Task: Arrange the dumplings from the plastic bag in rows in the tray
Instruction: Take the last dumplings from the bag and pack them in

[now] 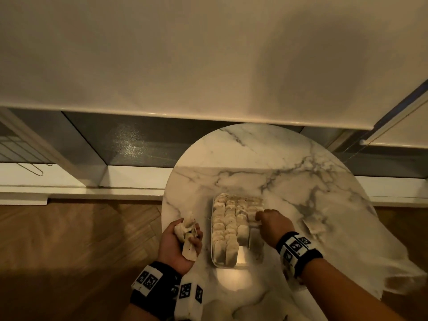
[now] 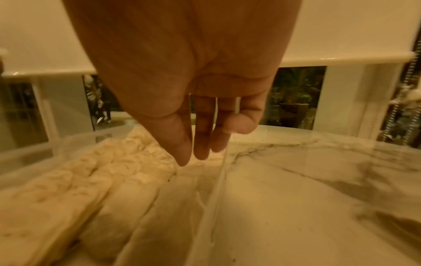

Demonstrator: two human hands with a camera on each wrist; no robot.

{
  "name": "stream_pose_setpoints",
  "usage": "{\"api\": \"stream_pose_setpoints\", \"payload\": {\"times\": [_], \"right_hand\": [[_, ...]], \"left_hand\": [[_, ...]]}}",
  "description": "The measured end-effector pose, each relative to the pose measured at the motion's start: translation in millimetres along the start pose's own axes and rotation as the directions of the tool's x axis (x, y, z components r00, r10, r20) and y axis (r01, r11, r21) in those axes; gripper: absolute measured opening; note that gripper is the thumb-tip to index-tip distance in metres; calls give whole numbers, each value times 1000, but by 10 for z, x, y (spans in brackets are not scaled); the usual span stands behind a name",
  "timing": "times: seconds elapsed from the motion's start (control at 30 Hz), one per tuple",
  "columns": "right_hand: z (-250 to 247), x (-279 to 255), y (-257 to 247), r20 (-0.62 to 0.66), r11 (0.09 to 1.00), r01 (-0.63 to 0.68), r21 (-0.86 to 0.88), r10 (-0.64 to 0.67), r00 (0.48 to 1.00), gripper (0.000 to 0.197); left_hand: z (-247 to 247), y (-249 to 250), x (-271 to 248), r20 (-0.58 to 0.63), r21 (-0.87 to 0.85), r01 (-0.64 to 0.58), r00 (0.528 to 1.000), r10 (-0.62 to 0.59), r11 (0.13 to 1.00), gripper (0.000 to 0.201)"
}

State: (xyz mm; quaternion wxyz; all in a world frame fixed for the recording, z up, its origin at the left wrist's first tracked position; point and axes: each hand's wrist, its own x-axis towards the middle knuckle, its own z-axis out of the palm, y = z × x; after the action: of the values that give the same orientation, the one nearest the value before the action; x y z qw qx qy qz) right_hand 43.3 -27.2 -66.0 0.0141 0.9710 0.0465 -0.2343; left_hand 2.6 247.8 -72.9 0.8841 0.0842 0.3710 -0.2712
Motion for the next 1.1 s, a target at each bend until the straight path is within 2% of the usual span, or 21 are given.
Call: {"api": "stream_pose_setpoints", "payload": {"times": [0.1, 0.17, 0.33, 0.43, 0.5, 0.57, 0.63, 0.7, 0.77, 0.9, 1.0, 1.1], "right_hand": [[98, -230, -138, 95, 999, 19, 42, -23, 995, 25], [187, -348, -223, 137, 999, 50, -3, -50, 989, 26], [243, -429, -268, 116, 996, 33, -79, -23, 993, 25], [234, -442, -243, 87, 1000, 7, 11, -8, 996, 24], [221, -434, -190, 37, 983, -33, 178, 27, 999, 27], [149, -442, -156, -72, 900, -21, 435, 58, 996, 25], [7, -486, -185, -188, 721, 100, 686, 43, 981, 19], [-194, -554, -264, -238, 526, 218, 822, -29, 971, 22], [-328, -575, -317, -247, 417, 262, 870, -91, 965, 27], [-424, -572, -337, -230, 340, 261, 903, -129, 965, 21], [-418, -611, -330, -305, 329, 315, 890, -82, 949, 11], [-423, -631, -273, -319, 252, 321, 913, -51, 946, 11]], "left_hand": [[22, 10, -14, 17, 15, 6, 1000, -6, 1000, 23], [82, -15, -44, 8, 39, -3, 1000, 3, 999, 22], [217, -127, -96, -12, 99, -24, 1000, 26, 995, 22], [329, -241, -164, -12, 142, -5, 1000, 7, 990, 24], [382, -321, -182, 16, 179, 30, 999, -34, 983, 30], [417, -395, -160, 40, 214, 82, 995, -92, 973, 32], [443, -457, -119, 45, 243, 133, 988, -148, 961, 35], [479, -528, -98, 61, 273, 177, 978, -200, 946, 35], [543, -604, -113, 87, 321, 191, 969, -230, 928, 35], [600, -699, -133, 89, 393, 176, 969, -228, 903, 38], [620, -720, -151, 88, 409, 165, 972, -219, 898, 39], [599, -722, -148, 68, 404, 159, 977, -203, 901, 37]]}}
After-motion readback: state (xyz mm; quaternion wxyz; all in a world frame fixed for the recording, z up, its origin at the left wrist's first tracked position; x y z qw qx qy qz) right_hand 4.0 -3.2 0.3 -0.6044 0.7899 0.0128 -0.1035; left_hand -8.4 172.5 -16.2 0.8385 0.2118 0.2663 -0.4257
